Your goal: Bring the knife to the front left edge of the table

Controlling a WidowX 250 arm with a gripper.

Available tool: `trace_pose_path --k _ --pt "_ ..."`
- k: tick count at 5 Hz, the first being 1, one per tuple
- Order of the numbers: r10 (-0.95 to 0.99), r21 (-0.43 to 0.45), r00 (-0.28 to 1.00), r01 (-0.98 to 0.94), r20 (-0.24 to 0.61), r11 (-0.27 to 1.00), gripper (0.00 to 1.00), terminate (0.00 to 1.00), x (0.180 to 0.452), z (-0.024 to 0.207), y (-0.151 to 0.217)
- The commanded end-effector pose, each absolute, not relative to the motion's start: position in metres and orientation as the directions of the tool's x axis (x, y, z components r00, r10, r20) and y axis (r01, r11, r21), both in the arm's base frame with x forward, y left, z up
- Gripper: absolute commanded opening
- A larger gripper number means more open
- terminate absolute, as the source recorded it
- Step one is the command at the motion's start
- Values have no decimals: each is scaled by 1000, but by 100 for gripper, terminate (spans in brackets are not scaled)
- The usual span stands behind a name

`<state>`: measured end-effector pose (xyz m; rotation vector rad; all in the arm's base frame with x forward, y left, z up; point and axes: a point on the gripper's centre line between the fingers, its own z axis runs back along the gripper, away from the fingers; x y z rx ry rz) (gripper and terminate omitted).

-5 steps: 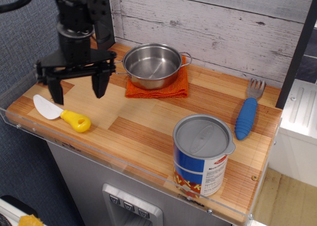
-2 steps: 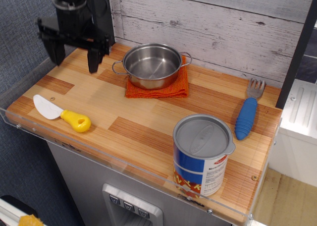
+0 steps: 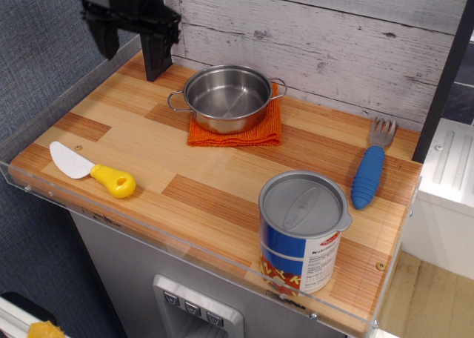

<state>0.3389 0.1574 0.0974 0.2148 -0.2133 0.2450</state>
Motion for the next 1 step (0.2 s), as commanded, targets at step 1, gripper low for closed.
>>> trace_pose_path --k 1 --pt "196 220 939 -263 284 939 100 100 365 121 148"
